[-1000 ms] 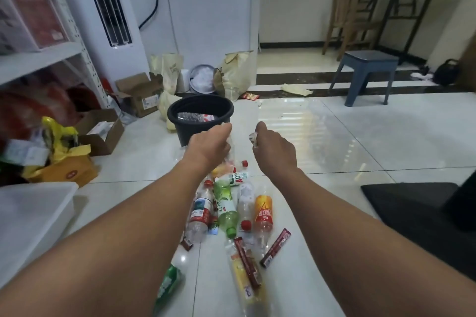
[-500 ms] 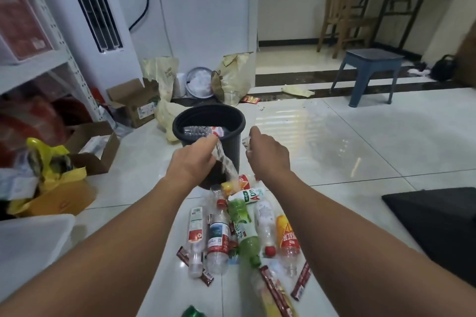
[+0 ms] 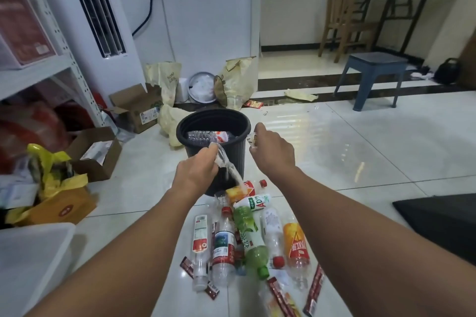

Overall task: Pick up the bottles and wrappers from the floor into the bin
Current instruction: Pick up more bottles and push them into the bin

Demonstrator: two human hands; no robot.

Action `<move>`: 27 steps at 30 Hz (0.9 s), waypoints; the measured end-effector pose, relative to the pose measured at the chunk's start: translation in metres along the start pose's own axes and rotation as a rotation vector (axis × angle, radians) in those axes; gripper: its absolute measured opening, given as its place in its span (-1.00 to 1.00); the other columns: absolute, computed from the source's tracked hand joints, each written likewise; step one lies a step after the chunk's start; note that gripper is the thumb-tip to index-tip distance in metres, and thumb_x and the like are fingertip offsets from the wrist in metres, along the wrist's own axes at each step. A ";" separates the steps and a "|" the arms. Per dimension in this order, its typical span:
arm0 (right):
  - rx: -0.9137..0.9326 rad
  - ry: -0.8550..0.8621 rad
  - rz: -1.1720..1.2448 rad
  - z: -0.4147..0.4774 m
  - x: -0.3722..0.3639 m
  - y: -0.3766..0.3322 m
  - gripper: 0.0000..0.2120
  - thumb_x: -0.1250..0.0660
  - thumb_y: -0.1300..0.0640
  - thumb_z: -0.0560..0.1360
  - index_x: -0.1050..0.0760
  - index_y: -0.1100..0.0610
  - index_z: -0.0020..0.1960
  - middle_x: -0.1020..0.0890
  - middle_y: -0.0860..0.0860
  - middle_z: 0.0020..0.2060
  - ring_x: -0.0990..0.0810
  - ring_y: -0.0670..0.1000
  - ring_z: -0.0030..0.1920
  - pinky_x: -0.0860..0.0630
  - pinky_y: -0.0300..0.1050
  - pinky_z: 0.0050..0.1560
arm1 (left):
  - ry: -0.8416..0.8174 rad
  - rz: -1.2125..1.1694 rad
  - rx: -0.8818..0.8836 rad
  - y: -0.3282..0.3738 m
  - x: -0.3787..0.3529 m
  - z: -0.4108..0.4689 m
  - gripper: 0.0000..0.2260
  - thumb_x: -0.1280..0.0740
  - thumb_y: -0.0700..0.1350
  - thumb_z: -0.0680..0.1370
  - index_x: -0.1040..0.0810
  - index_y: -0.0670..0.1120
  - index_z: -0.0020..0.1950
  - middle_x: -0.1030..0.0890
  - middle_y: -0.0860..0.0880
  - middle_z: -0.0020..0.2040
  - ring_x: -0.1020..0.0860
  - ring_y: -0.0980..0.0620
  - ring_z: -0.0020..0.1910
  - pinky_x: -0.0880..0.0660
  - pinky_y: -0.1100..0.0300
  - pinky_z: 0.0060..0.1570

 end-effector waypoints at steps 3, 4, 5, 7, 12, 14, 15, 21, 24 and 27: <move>0.007 0.013 0.007 0.012 0.008 0.004 -0.79 -0.25 0.19 0.52 -0.30 0.08 0.12 -0.58 0.07 -0.12 -0.48 0.10 -0.26 -0.35 -0.10 -0.32 | -0.001 -0.021 0.043 0.006 -0.002 0.010 -0.90 -0.14 -0.16 0.57 -0.21 -0.02 -0.06 -0.47 -0.04 -0.13 -0.52 -0.18 -0.17 -0.43 0.02 -0.22; 0.009 0.015 0.010 0.017 0.011 0.006 -0.79 -0.25 0.18 0.52 -0.30 0.09 0.12 -0.58 0.08 -0.11 -0.48 0.10 -0.25 -0.35 -0.09 -0.31 | -0.003 -0.026 0.059 0.007 -0.002 0.014 -0.91 -0.14 -0.16 0.57 -0.22 -0.02 -0.05 -0.48 -0.04 -0.13 -0.52 -0.18 -0.18 -0.44 0.02 -0.22; 0.012 0.017 0.016 0.021 0.014 0.007 -0.80 -0.25 0.16 0.53 -0.30 0.09 0.12 -0.58 0.08 -0.11 -0.47 0.11 -0.25 -0.35 -0.09 -0.31 | -0.005 -0.035 0.074 0.007 -0.001 0.017 -0.91 -0.15 -0.15 0.57 -0.23 -0.01 -0.06 -0.49 -0.04 -0.14 -0.53 -0.18 -0.19 -0.46 0.02 -0.22; 0.022 0.031 0.040 0.030 0.019 0.007 -0.78 -0.26 0.12 0.53 -0.31 0.09 0.14 -0.59 0.08 -0.09 -0.52 0.12 -0.22 -0.39 -0.08 -0.29 | -0.005 -0.059 0.106 0.002 0.000 0.024 -0.90 -0.15 -0.13 0.58 -0.23 0.02 -0.06 -0.51 -0.04 -0.13 -0.53 -0.16 -0.21 -0.49 0.01 -0.22; 0.046 0.032 0.056 0.057 0.012 -0.010 -0.73 -0.30 0.10 0.52 -0.31 0.08 0.17 -0.60 0.09 -0.04 -0.59 0.15 -0.12 -0.39 -0.09 -0.27 | -0.018 -0.120 0.178 -0.023 0.000 0.047 -0.73 -0.13 -0.20 0.58 -0.27 -0.02 0.27 -0.53 -0.13 0.12 -0.54 -0.19 -0.01 -0.51 -0.02 -0.03; 0.059 0.015 0.069 0.065 -0.001 -0.025 -0.73 -0.31 0.10 0.51 -0.32 0.08 0.15 -0.60 0.09 -0.03 -0.59 0.15 -0.10 -0.37 -0.08 -0.28 | -0.035 -0.149 0.193 -0.035 -0.004 0.052 -0.79 -0.12 -0.20 0.58 -0.28 -0.04 0.21 -0.51 -0.13 0.12 -0.51 -0.15 0.00 -0.47 0.03 -0.04; 0.063 0.004 0.073 0.068 -0.007 -0.034 -0.73 -0.32 0.10 0.51 -0.32 0.08 0.15 -0.60 0.09 -0.02 -0.59 0.14 -0.09 -0.37 -0.08 -0.28 | -0.047 -0.137 0.194 -0.042 -0.004 0.055 -0.83 -0.12 -0.20 0.58 -0.28 -0.03 0.15 -0.50 -0.13 0.09 -0.50 -0.13 -0.02 -0.46 0.05 -0.08; 0.014 0.027 0.113 0.097 -0.012 -0.053 -0.74 -0.28 0.10 0.52 -0.33 0.11 0.16 -0.59 0.09 -0.03 -0.58 0.17 -0.06 -0.34 -0.08 -0.26 | -0.097 -0.125 0.121 -0.060 0.002 0.082 -0.82 -0.22 -0.14 0.57 -0.19 -0.02 -0.02 -0.46 -0.10 -0.02 -0.48 -0.08 -0.10 -0.41 0.07 -0.18; -0.012 0.060 0.113 0.112 -0.014 -0.048 -0.74 -0.26 0.10 0.53 -0.32 0.12 0.17 -0.59 0.10 -0.03 -0.57 0.19 -0.05 -0.34 -0.06 -0.24 | -0.077 -0.070 0.121 -0.073 -0.001 0.105 -0.77 -0.27 -0.11 0.55 -0.19 0.01 0.00 -0.47 -0.07 -0.01 -0.52 -0.10 -0.11 -0.51 -0.06 -0.10; -0.018 0.058 0.111 0.122 -0.023 -0.044 -0.74 -0.25 0.11 0.53 -0.32 0.13 0.18 -0.59 0.10 -0.03 -0.57 0.19 -0.05 -0.32 -0.06 -0.24 | -0.054 -0.166 0.109 -0.073 -0.009 0.131 -0.79 -0.26 -0.04 0.53 -0.21 0.02 0.00 -0.51 -0.06 -0.03 -0.54 -0.10 -0.11 -0.52 -0.10 -0.08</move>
Point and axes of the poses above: each hand's wrist, its own z-axis towards the middle knuckle, its own x-axis out of the back of the hand, y = z × x, the point moved 10 cm from there along z, towards the middle knuckle
